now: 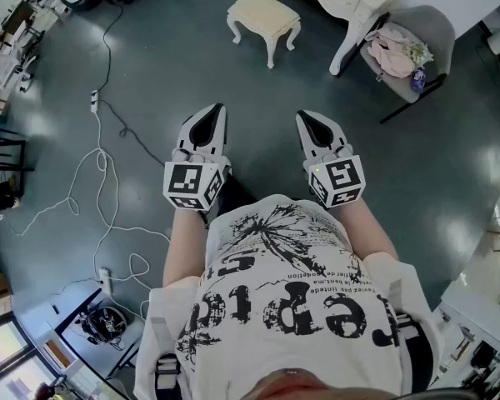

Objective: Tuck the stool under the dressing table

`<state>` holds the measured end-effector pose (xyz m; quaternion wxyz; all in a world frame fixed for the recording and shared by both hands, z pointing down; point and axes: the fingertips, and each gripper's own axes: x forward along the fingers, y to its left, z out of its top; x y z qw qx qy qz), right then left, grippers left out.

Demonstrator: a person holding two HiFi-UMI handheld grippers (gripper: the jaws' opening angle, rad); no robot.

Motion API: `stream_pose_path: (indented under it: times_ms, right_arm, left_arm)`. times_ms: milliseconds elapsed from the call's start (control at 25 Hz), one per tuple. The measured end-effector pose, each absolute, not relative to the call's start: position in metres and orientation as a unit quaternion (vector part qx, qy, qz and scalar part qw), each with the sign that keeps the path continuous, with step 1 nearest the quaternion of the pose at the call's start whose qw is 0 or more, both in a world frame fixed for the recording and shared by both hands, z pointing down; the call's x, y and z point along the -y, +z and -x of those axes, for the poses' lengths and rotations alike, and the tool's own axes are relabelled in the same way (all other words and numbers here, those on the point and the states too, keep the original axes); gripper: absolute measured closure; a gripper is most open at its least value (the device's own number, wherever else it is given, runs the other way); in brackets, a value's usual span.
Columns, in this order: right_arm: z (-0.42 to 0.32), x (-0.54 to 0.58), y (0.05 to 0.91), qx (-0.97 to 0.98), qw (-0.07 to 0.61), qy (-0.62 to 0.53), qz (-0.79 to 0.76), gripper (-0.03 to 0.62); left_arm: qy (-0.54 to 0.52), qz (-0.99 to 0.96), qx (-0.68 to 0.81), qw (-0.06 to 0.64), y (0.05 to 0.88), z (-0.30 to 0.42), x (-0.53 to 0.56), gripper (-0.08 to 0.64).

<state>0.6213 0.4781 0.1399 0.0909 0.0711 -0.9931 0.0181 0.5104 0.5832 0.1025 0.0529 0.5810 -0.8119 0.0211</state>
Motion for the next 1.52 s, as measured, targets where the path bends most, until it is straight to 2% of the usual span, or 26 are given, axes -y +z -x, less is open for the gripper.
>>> stream_pose_path:
  times_ms: [520,720,920,1520]
  right_arm:
    - [-0.621,-0.478,0.142,0.993,0.091,0.034,-0.072,0.574]
    - [-0.600,-0.474,0.158,0.990,0.101,0.053,-0.083,0.574]
    - [-0.551,-0.468,0.173,0.986,0.123,0.066,-0.095,0.574]
    - [-0.342,-0.431,0.161,0.977,0.127,0.050,-0.165,0.574]
  left_arm:
    - [0.017,-0.583,0.810,0.060,0.105,-0.509,-0.581,0.540]
    - [0.014,-0.582,0.810,0.076,0.121,-0.487,-0.583,0.540]
    - [0.001,-0.578,0.811,0.093,0.134,-0.433,-0.583,0.540]
    - [0.013,-0.606,0.789,0.100,0.122,-0.201,-0.564,0.540]
